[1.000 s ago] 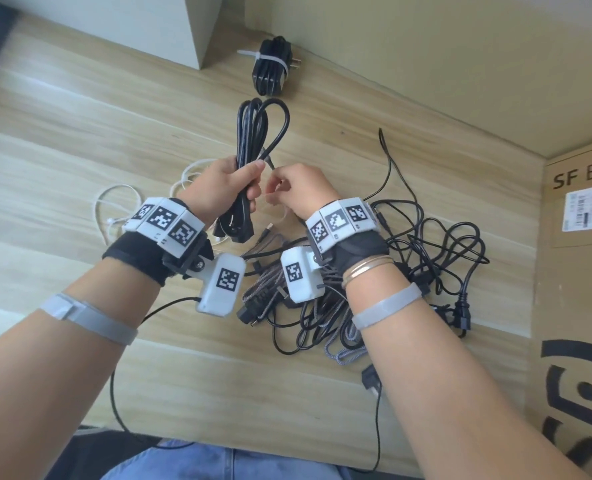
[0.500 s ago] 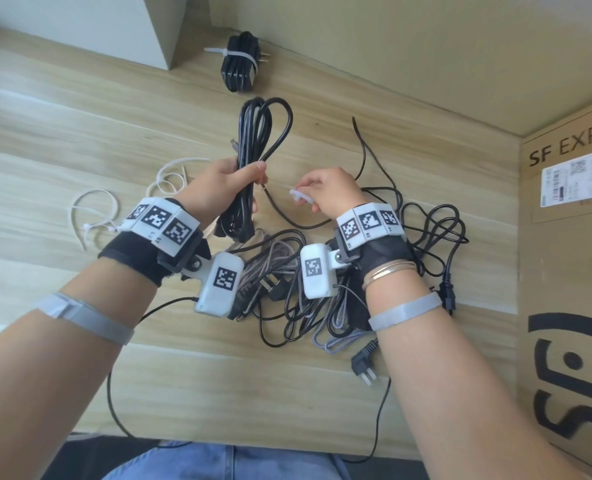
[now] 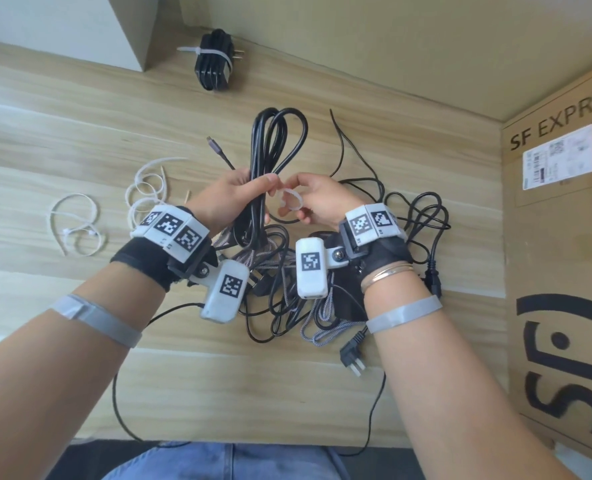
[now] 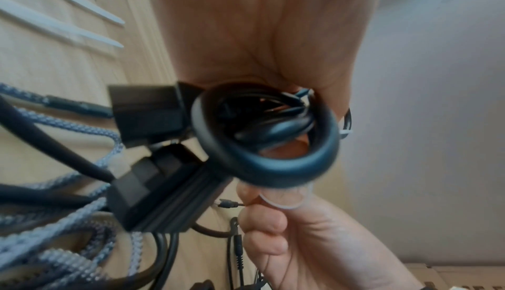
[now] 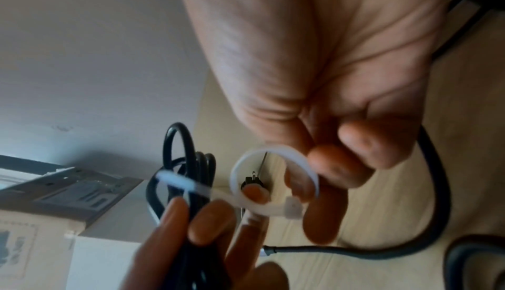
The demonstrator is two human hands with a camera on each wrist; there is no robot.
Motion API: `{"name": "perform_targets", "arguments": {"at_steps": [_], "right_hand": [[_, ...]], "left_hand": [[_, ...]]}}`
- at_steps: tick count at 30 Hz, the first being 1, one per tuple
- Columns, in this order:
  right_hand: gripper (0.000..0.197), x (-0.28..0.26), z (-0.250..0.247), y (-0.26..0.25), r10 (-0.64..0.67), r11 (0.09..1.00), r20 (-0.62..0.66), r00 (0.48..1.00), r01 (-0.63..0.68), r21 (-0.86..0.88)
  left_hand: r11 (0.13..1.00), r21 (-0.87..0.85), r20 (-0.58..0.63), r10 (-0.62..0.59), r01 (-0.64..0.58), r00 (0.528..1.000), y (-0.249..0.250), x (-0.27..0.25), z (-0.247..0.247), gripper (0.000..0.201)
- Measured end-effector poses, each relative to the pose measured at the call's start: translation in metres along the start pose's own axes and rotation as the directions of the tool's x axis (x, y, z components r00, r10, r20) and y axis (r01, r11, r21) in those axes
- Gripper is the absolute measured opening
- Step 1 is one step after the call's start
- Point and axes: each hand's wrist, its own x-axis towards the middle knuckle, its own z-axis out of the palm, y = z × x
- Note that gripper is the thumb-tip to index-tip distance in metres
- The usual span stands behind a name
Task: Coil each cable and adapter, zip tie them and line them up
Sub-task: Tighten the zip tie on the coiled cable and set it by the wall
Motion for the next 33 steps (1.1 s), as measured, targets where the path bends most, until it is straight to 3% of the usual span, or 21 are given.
{"name": "perform_targets", "arguments": {"at_steps": [5, 13, 16, 19, 23, 29, 33], "right_hand": [[0.03, -0.011, 0.002, 0.003, -0.051, 0.994, 0.013, 0.999, 0.049, 0.099], [0.017, -0.018, -0.007, 0.019, -0.161, 0.966, -0.125, 0.979, 0.182, 0.183], [0.025, -0.019, -0.009, 0.022, -0.179, 0.968, -0.13, 0.975, 0.198, 0.156], [0.03, -0.019, -0.012, 0.023, -0.246, 0.957, -0.147, 0.958, 0.264, 0.119], [0.02, -0.021, -0.015, 0.019, -0.354, 0.912, -0.18, 0.918, 0.382, 0.152], [0.018, -0.013, -0.003, 0.007, -0.415, 0.91, -0.209, 0.886, 0.399, -0.114], [0.022, 0.002, 0.0, 0.014, -0.356, 0.927, -0.252, 0.9, 0.306, -0.216]], "left_hand": [[1.0, -0.002, -0.093, 0.008, -0.008, 0.996, 0.004, 0.001, 0.014, 0.021], [0.998, 0.015, -0.085, -0.059, 0.06, 0.995, -0.005, 0.009, 0.016, 0.022], [0.983, 0.15, -0.093, -0.092, 0.106, 0.991, -0.004, 0.011, 0.021, 0.024], [0.935, 0.329, -0.176, -0.076, 0.132, 0.981, -0.002, 0.018, 0.025, 0.027], [0.812, 0.551, -0.246, -0.065, 0.194, 0.967, 0.003, 0.029, 0.031, 0.03], [0.562, 0.779, -0.265, -0.107, 0.278, 0.958, 0.0, 0.041, 0.042, 0.037], [0.606, 0.746, -0.257, -0.12, 0.276, 0.959, 0.006, 0.037, 0.044, 0.051]]}}
